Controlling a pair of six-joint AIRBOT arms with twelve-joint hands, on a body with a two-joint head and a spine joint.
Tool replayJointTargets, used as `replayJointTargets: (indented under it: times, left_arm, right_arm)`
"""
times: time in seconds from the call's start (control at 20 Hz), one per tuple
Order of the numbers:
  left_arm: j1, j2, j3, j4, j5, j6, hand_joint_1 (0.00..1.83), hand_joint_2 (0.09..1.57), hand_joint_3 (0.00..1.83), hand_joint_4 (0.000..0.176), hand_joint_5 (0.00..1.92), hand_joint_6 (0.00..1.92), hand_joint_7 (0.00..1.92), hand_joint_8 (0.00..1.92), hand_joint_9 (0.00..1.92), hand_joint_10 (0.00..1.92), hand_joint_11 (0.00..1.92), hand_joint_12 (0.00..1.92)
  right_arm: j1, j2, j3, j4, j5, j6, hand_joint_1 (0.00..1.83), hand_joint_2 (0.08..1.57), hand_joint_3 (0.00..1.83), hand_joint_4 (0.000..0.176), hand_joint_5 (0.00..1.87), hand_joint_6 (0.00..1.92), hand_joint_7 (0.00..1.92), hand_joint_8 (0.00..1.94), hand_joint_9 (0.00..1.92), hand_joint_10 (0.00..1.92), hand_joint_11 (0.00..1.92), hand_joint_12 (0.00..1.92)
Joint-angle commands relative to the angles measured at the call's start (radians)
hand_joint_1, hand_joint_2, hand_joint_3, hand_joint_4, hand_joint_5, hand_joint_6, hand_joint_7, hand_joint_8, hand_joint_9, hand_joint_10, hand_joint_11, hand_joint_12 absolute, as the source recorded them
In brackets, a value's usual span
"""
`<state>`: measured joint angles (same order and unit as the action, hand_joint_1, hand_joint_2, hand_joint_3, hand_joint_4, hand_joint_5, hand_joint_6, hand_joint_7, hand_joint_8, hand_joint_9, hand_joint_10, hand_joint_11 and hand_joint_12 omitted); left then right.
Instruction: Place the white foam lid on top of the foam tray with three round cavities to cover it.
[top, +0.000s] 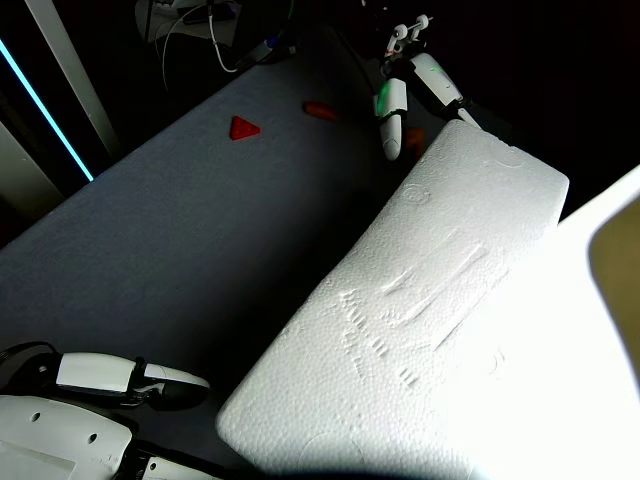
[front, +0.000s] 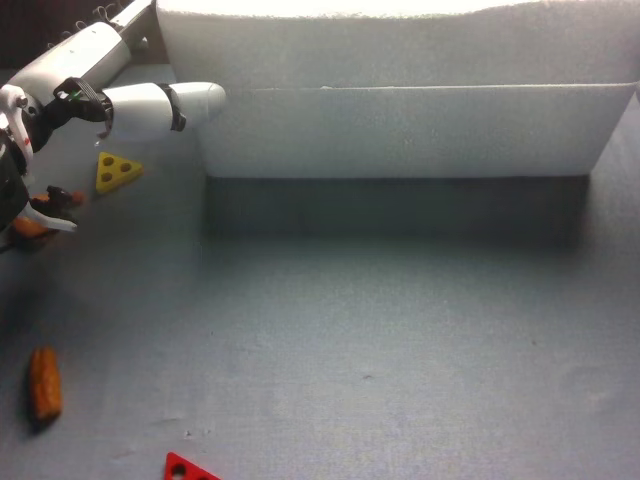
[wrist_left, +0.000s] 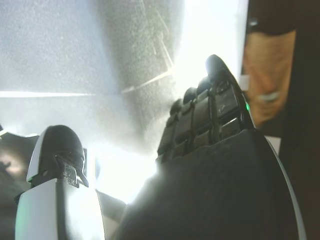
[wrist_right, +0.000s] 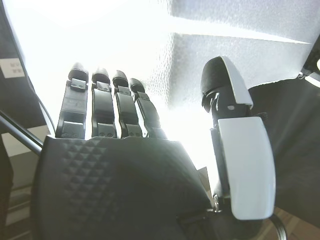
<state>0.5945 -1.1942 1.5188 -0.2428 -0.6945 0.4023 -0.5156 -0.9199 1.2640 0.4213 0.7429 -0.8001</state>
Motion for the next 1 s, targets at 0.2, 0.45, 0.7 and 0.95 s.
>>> replayJointTargets:
  times: [0.2,0.45,0.7,0.95]
  left_arm:
    - [-0.012,-0.007,0.003,0.025,-0.093,-0.001,0.45,1.08,0.0,0.053,0.0,0.0,0.0,0.0,0.0,0.0,0.0,0.48]
    - [0.004,-0.004,0.004,0.014,-0.089,-0.001,0.46,1.08,0.0,0.047,0.0,0.0,0.0,0.0,0.0,0.0,0.0,0.35]
    - [0.012,0.0,0.003,0.004,-0.092,0.0,0.45,1.07,0.0,0.042,0.0,0.0,0.0,0.0,0.0,0.0,0.0,0.52]
    - [0.036,0.01,-0.001,-0.026,-0.101,0.007,0.46,1.07,0.0,0.03,0.0,0.0,0.0,0.0,0.0,0.0,0.0,0.71]
  right_arm:
    - [-0.003,0.002,0.017,0.014,0.097,0.006,0.53,1.23,0.0,0.0,0.0,0.0,0.0,0.0,0.0,0.0,0.0,0.08]
    - [-0.022,0.002,0.02,0.037,0.094,0.006,0.58,1.22,0.0,0.0,0.0,0.0,0.0,0.0,0.0,0.0,0.0,0.0]
    - [-0.039,0.002,0.022,0.057,0.094,0.006,0.57,1.22,0.0,0.0,0.0,0.0,0.0,0.0,0.0,0.0,0.01,0.01]
    - [-0.069,0.005,0.022,0.088,0.094,0.006,0.55,1.2,0.0,0.0,0.0,0.0,0.0,0.0,0.0,0.0,0.0,0.0]
